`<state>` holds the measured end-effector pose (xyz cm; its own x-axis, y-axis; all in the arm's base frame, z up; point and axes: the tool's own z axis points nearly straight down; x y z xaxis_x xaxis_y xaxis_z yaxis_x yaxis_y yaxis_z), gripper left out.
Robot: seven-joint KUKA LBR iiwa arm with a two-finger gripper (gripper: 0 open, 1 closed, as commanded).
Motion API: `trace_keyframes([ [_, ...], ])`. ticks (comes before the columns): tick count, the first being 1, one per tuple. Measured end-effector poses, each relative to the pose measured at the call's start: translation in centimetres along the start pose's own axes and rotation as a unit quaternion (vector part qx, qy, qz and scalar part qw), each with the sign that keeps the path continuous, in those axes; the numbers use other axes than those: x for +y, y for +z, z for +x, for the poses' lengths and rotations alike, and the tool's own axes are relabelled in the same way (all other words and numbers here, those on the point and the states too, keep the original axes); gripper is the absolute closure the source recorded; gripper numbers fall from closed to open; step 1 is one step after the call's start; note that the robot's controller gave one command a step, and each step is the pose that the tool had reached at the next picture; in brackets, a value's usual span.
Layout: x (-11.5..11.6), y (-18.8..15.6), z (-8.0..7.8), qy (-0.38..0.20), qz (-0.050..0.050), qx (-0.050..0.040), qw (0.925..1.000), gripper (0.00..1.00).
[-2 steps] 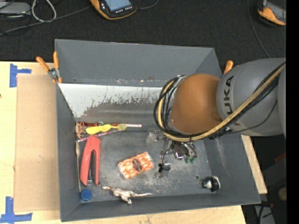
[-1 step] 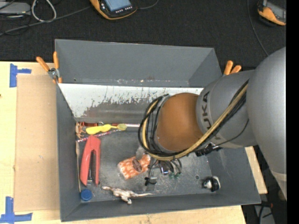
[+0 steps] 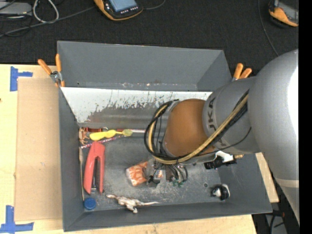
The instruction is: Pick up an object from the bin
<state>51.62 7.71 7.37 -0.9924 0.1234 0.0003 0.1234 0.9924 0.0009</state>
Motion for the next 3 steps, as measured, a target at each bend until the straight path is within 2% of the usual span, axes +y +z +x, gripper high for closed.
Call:
trace_keyframes([
  [1, 0.0, 0.0, 0.0, 0.000, 0.000, 0.0000, 1.0000, 1.00],
  [2, 0.2, -6.8, 0.0, 0.012, 0.001, 0.0033, 0.9999, 1.00],
  [3, 1.0, -15.2, -1.4, 0.011, 0.001, 0.0042, 0.9999, 1.00],
])
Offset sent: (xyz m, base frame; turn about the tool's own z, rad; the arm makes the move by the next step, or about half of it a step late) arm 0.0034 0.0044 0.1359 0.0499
